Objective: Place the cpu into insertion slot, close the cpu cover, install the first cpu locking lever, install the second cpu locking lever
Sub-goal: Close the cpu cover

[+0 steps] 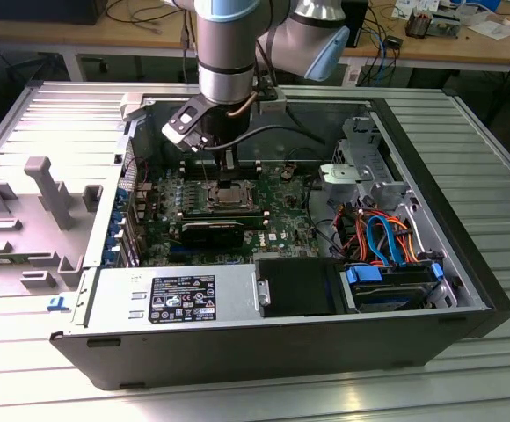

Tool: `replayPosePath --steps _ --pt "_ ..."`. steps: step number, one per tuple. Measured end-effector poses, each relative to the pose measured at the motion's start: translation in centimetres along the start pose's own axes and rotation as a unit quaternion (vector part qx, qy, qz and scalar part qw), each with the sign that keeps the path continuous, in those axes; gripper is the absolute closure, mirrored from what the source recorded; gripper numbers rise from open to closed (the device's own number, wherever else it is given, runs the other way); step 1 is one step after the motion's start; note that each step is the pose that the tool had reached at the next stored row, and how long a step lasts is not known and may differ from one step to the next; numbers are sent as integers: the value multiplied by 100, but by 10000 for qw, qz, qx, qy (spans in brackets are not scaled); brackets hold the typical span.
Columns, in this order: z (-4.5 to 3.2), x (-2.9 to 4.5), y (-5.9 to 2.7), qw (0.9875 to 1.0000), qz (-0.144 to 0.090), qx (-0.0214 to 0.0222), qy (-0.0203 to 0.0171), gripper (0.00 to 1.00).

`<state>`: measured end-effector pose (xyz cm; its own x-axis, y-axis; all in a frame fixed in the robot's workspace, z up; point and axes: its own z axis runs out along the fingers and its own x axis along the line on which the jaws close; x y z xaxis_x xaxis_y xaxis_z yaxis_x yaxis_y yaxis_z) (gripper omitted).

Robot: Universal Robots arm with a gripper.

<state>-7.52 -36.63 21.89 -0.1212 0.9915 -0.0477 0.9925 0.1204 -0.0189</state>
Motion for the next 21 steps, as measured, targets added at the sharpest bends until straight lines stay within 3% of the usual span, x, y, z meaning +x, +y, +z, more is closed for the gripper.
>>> replayPosePath --steps 2,5,15,19,21 --pt "61 4 -5 10000 -19 -1 0 89" --pt "92 5 -8 10000 -34 -2 -1 89" --pt "121 -3 -9 10000 -34 -2 -1 89" --pt "34 -9 2 10000 -35 -2 0 89" --pt "0 -22 96 10000 -36 14 9 89"
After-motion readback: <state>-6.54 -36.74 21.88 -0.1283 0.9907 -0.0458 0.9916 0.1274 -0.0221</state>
